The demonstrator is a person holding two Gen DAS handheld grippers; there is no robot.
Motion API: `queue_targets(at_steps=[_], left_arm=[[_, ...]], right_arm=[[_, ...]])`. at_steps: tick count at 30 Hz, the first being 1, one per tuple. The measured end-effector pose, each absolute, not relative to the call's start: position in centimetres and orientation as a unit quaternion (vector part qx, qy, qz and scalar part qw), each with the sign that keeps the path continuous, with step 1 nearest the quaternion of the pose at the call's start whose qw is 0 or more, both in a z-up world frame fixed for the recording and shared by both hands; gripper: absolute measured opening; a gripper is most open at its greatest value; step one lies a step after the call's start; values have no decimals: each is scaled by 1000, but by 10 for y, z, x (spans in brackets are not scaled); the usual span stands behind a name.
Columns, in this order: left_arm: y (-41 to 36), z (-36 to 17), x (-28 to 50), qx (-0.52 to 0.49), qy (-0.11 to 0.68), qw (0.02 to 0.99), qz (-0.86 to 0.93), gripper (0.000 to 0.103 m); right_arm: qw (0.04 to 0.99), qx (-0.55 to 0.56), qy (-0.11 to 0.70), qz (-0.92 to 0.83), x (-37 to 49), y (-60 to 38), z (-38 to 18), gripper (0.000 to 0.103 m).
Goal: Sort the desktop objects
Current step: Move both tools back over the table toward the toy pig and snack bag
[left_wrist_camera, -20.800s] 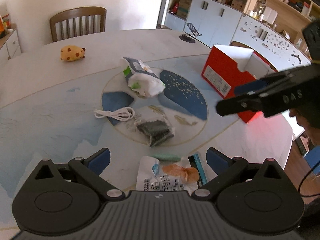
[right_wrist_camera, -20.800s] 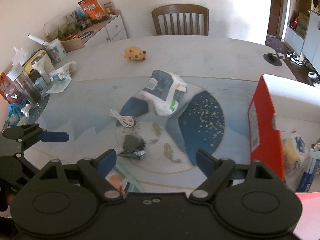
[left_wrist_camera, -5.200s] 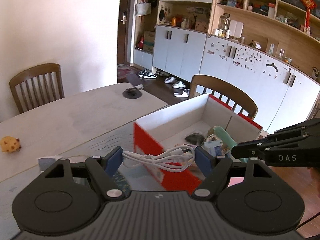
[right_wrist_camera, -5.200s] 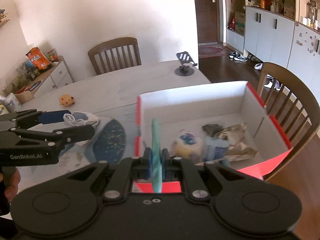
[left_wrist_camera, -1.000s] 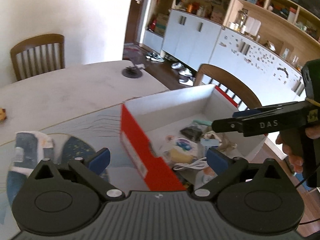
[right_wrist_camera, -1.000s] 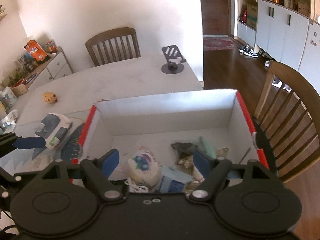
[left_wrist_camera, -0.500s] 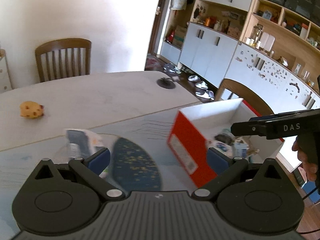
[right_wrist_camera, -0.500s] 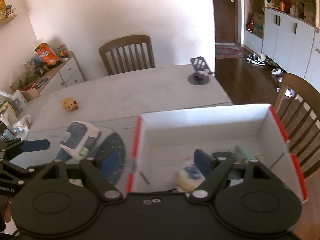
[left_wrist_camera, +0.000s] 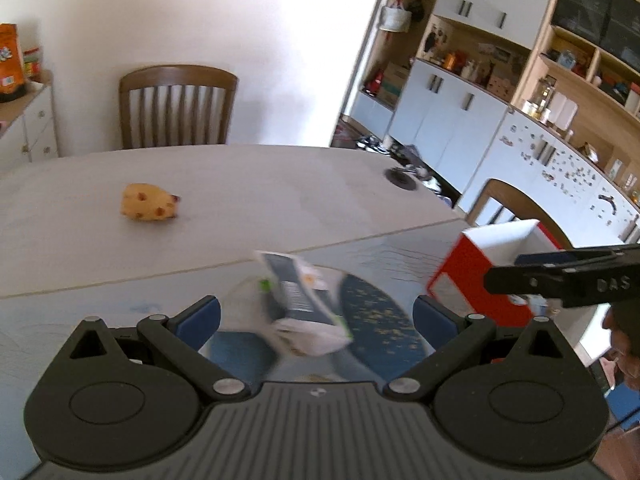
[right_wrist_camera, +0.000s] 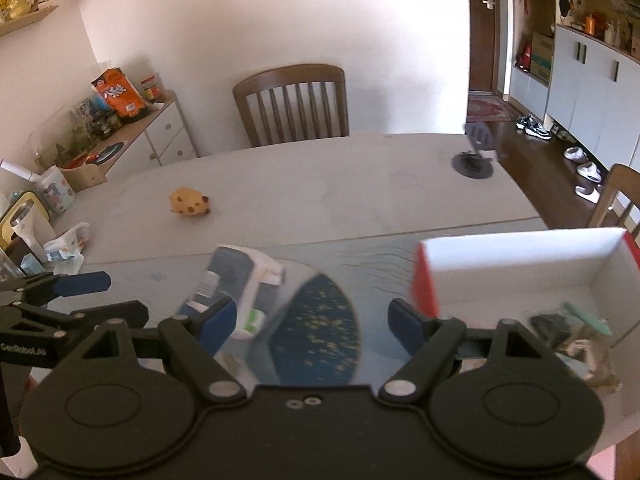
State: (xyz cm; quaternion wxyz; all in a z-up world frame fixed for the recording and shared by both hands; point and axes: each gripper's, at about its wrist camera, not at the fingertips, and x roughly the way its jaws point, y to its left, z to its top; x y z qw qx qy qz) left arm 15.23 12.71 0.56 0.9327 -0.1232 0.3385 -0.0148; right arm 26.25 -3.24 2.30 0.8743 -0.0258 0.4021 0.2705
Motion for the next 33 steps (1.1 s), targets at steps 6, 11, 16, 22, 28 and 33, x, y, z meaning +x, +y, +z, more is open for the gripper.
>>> queue_targets(at_steps=[6,11,16,22,28,33], left_arm=[[174,0,149,-127,328,936,16,103],[203,-2,153,-119,329,936,33,103],[228,-9,162,-114,333,935,51,103],[252,-21,187,-111,329,935,66,103],[261,-36,221,-81,328,939,63,103],[264,-49,247,-62,332,939,61,103]], right_arm=[[865,-38,409,289,253,13,18,83],[856,-40,418,301,249,37,11,83],[849,-50,425,308,247,61,6,83],[846,-58,429,311,247,85,-1,83],[847,-73,433,301,254,100,-13,83],[844,-76,446,287,266,109,-25,83]])
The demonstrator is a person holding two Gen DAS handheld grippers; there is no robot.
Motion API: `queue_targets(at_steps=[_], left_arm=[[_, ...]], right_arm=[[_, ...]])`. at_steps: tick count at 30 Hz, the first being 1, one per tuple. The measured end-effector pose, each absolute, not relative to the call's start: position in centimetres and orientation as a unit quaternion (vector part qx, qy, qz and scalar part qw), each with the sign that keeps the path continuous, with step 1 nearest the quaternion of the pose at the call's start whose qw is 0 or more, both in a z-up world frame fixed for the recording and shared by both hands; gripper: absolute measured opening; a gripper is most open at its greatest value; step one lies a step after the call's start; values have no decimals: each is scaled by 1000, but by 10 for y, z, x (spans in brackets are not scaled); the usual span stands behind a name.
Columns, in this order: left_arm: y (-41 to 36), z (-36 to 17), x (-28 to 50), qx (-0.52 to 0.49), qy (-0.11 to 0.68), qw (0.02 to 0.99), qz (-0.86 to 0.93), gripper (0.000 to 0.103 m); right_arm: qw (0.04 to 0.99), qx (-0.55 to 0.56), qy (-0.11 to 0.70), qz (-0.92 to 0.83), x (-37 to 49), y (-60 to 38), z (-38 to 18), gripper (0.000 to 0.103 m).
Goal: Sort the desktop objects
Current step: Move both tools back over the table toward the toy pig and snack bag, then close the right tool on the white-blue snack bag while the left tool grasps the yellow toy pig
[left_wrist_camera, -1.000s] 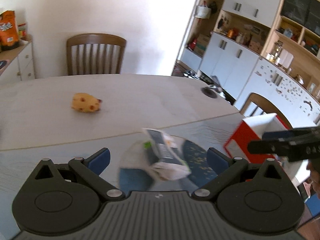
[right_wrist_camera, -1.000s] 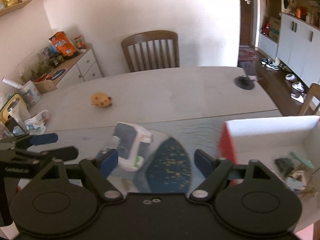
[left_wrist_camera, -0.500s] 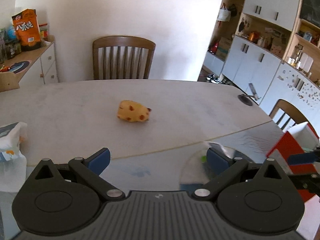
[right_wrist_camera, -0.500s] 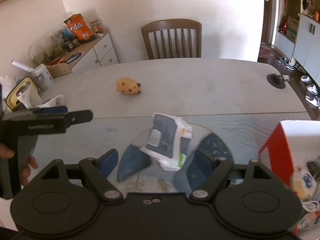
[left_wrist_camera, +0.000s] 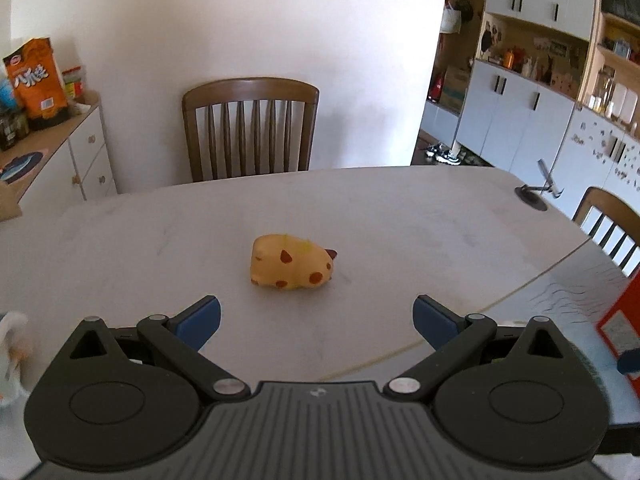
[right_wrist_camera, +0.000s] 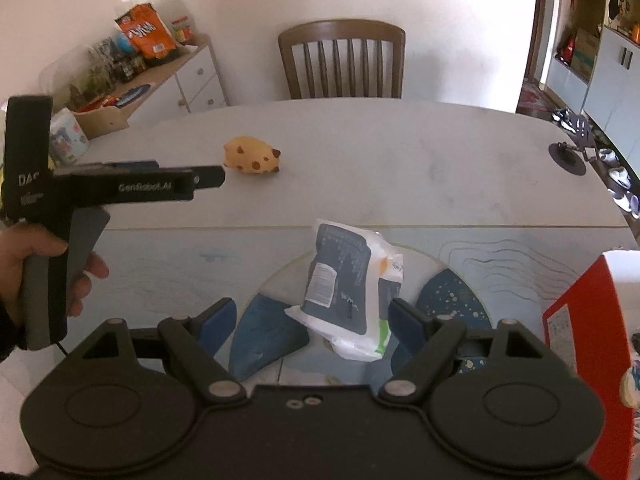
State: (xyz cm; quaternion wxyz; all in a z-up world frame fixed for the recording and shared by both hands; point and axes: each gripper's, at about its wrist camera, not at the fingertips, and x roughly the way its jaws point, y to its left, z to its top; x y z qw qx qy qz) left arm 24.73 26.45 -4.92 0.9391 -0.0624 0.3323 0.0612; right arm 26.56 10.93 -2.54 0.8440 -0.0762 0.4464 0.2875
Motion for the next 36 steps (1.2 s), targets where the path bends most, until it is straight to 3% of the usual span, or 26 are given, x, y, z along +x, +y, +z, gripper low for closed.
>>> queue_targets(at_steps=[18,30,33,36], left_arm=[[264,-98,327,17,327,939,107,103],[265,-120,347,10,361,925,115,103],[267,-120,347,7,356,926,123,103],[267,-119,347,11,346,930,123,103]], right_arm=[[837,-107,471,257,304,143,-61,83],[824,-138,490,249,315,147,-82,80],[823,-145,491,245,315,148,-85,75],[821,-149,496,242,317,149,-88,60]])
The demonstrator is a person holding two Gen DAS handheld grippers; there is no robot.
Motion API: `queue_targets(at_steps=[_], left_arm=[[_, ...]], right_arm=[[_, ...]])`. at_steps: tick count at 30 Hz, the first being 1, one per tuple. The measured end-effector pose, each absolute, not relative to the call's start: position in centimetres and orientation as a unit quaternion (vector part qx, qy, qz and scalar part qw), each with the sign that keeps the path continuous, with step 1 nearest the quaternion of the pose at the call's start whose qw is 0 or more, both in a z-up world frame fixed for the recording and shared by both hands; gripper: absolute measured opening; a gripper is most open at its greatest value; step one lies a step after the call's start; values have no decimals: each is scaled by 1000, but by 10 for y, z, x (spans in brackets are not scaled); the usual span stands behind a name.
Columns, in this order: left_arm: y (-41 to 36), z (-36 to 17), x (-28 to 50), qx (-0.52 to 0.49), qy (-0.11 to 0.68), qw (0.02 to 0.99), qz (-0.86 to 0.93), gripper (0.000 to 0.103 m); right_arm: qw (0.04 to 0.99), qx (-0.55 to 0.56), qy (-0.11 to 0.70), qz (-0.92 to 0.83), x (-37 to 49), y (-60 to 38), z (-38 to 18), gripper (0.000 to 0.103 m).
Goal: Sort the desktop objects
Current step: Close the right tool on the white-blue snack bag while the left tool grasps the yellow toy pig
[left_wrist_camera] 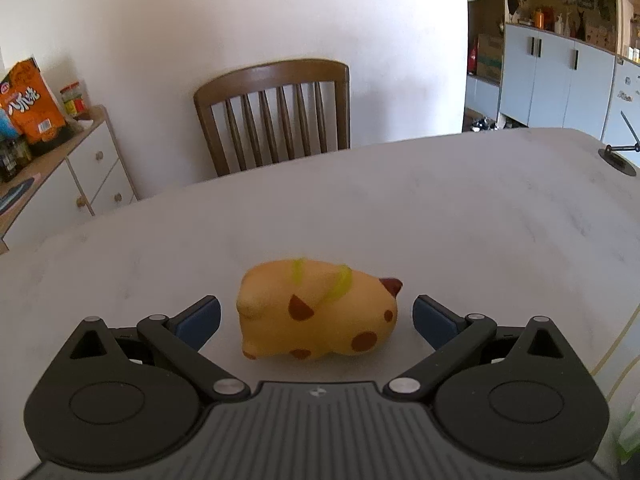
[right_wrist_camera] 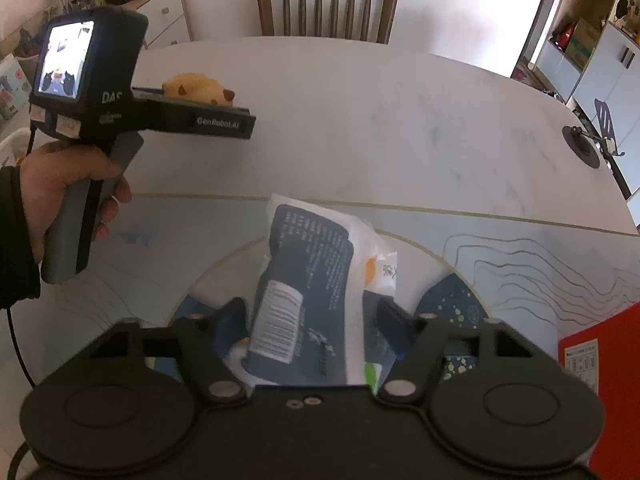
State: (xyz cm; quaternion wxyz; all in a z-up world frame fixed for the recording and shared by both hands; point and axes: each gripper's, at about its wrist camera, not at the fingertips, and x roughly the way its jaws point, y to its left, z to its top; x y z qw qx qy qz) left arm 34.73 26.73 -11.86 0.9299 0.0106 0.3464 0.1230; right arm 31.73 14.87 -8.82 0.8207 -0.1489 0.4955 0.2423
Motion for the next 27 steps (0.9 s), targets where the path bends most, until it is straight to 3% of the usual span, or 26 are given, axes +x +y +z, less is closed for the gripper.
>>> queue_targets(at_steps=[4,9,17,27], left_arm=[[266,-117,347,13,343,932,113,102],[266,-116,349,14,345,931,119,76],[270,-109,342,-4,345,930,123,73],[255,-85,303,-12,341,934,102,73]], right_arm=[[821,-150,498,236,318,149,-91,53],[822,-142,499,235,317,146,-91,46],[827,-131,496,230,315,137,-82,23],[828,-124,498,226,307,122,-72,17]])
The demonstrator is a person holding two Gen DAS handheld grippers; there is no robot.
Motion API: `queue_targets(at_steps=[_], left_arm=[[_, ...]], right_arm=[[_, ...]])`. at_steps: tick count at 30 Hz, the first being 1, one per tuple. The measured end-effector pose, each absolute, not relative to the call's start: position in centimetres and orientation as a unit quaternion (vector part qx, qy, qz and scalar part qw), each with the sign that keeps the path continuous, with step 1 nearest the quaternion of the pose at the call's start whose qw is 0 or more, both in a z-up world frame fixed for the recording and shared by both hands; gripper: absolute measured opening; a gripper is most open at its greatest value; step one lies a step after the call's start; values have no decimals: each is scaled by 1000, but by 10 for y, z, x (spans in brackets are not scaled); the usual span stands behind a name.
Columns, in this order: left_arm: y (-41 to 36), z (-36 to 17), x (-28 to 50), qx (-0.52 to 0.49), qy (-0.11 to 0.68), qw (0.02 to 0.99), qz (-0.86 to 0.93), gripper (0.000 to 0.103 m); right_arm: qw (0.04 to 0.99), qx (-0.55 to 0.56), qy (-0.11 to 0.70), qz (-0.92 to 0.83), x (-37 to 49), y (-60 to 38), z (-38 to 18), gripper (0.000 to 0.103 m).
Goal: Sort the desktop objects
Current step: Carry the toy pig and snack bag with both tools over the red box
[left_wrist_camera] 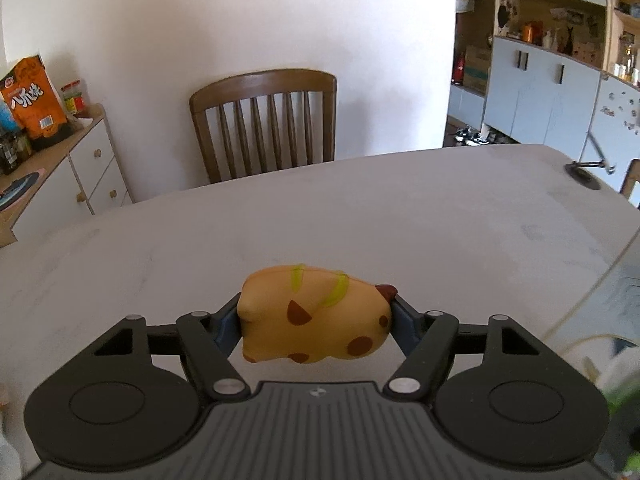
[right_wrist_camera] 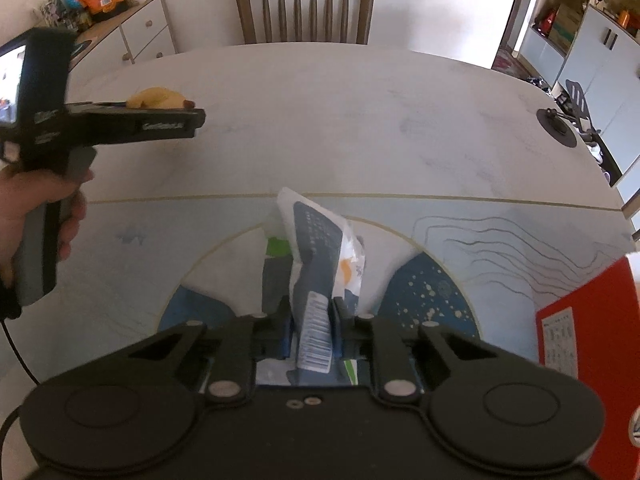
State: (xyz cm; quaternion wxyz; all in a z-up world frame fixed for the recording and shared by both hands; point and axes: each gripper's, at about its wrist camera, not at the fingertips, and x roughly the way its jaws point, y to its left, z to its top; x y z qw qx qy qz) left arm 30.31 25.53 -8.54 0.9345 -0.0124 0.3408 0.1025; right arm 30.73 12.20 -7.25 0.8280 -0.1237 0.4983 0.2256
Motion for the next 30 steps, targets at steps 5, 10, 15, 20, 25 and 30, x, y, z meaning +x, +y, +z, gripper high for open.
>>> queue_targets(at_steps=[5,10,15,20,25,30], left_arm=[[245,-68,276,-20,337,936,93,73],[228,-53,254,-18,339,937,82,73],[210,-41,233,-16,340,938,72,73],[192,-29,213,-13,339,939,60,73],[177,-19,198,-12,341,939,52,73],[158,-13,182,-6,345,938,40,73]], right_arm=[[831,-118,494,226,299,113,-65,16],[834,-113,490,226,289,105,-57,16],[838,-103,486,227,278,95,-49,15],[842,-93,479,228,266,83,-38,15],[846,-82,473,230,255,71,-27,15],[847,-71,473,231,244,58,-22,15]])
